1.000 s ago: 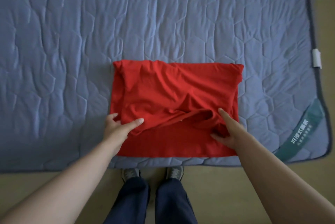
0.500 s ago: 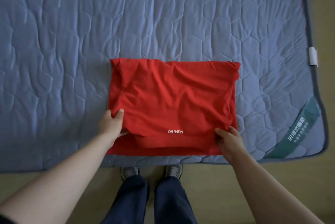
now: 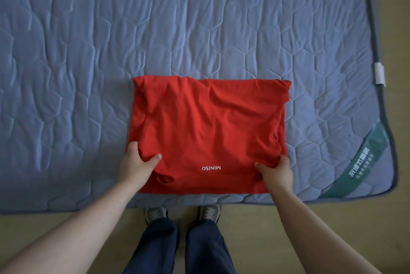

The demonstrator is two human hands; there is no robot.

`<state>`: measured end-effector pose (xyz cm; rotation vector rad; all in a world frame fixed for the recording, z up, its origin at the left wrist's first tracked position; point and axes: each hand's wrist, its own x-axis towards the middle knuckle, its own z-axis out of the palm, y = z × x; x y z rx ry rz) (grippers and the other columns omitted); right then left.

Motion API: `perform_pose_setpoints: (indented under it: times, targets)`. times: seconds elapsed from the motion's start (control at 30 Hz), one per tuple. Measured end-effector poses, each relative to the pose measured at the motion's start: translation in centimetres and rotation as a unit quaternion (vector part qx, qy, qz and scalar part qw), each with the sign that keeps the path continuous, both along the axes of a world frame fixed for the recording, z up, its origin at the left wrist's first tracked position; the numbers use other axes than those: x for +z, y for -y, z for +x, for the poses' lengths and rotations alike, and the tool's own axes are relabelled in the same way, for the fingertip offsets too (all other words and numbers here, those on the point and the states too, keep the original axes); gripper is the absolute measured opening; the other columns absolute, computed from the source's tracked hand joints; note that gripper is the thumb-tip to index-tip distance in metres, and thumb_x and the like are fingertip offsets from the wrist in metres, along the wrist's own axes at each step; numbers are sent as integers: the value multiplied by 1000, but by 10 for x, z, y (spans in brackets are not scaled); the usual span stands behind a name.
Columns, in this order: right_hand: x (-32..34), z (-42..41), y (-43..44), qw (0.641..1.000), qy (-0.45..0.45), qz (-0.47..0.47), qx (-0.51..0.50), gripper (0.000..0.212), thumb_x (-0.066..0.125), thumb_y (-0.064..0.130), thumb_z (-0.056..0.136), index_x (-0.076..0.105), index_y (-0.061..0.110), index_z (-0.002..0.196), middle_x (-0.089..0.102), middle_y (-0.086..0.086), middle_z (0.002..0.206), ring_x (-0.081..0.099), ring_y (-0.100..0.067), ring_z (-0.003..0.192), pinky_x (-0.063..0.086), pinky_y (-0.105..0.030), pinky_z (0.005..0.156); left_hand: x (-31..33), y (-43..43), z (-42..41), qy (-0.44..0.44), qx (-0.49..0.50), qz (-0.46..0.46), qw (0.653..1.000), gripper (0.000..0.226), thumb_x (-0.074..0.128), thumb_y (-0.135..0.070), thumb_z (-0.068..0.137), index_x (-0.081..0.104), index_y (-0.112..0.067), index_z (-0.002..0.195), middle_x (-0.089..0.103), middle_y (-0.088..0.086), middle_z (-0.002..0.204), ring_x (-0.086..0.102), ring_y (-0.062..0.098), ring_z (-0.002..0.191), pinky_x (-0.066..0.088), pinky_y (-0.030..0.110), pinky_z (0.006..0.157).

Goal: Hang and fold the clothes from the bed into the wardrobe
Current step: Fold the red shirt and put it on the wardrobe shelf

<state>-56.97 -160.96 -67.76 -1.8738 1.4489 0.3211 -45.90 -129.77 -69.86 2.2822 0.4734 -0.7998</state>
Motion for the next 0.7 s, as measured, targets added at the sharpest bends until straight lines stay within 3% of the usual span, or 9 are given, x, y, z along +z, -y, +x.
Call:
perform_pose_setpoints:
  times: [0.07, 0.13, 0.23, 0.37, 0.53, 0.63, 0.7]
  targets:
    - [7, 10, -1, 996, 15, -63, 61, 74, 79, 22, 75, 41, 4, 136, 48, -17, 133, 47, -33, 121, 39, -35, 96, 7, 8, 8, 85, -40, 51, 994, 62, 74, -38, 76, 47, -10, 124, 57, 12, 116, 57, 30, 104, 48, 40, 88]
    - [16, 23, 0, 983, 18, -119, 136, 83, 77, 24, 78, 32, 5, 144, 37, -19, 142, 37, -34, 130, 33, -40, 108, 13, 16, 22, 178, -76, 59, 979, 58, 77, -28, 75, 51, -4, 120, 56, 17, 113, 55, 33, 105, 47, 44, 90]
    - [25, 55, 9, 955, 38, -151, 253, 77, 73, 21, 81, 33, 4, 145, 33, -20, 147, 31, -35, 136, 28, -45, 113, 22, 30, 54, 232, -147, 35, 961, 49, 81, -16, 71, 57, 1, 110, 59, 19, 103, 57, 35, 97, 47, 46, 90]
    - [26, 113, 25, 896, 49, -154, 414, 61, 68, 17, 84, 44, 5, 139, 39, -17, 145, 31, -32, 137, 23, -39, 116, 25, 56, 94, 250, -253, 24, 934, 46, 83, -18, 68, 61, -2, 105, 58, 16, 103, 56, 35, 99, 44, 45, 93]
    - [9, 175, 34, 851, 4, -192, 488, 67, 63, 12, 86, 32, 10, 146, 32, -11, 151, 20, -27, 144, 15, -47, 119, 18, 87, 144, 265, -329, 67, 904, 74, 87, -31, 61, 53, -6, 122, 51, 14, 124, 48, 32, 116, 34, 37, 104]
    - [-1, 195, 44, 844, -80, -193, 494, 71, 61, 13, 88, 24, 11, 149, 32, -9, 151, 15, -27, 147, 6, -56, 118, 11, 99, 167, 188, -381, 183, 886, 99, 84, -50, 58, 39, -9, 137, 46, 12, 136, 42, 30, 127, 25, 40, 112]
    - [-7, 202, 49, 824, -118, -200, 517, 64, 61, 17, 88, 32, 11, 144, 41, -13, 142, 26, -30, 142, 4, -59, 117, 7, 106, 174, 127, -408, 246, 870, 99, 80, -58, 59, 37, -14, 136, 47, 8, 135, 42, 28, 128, 16, 49, 114]
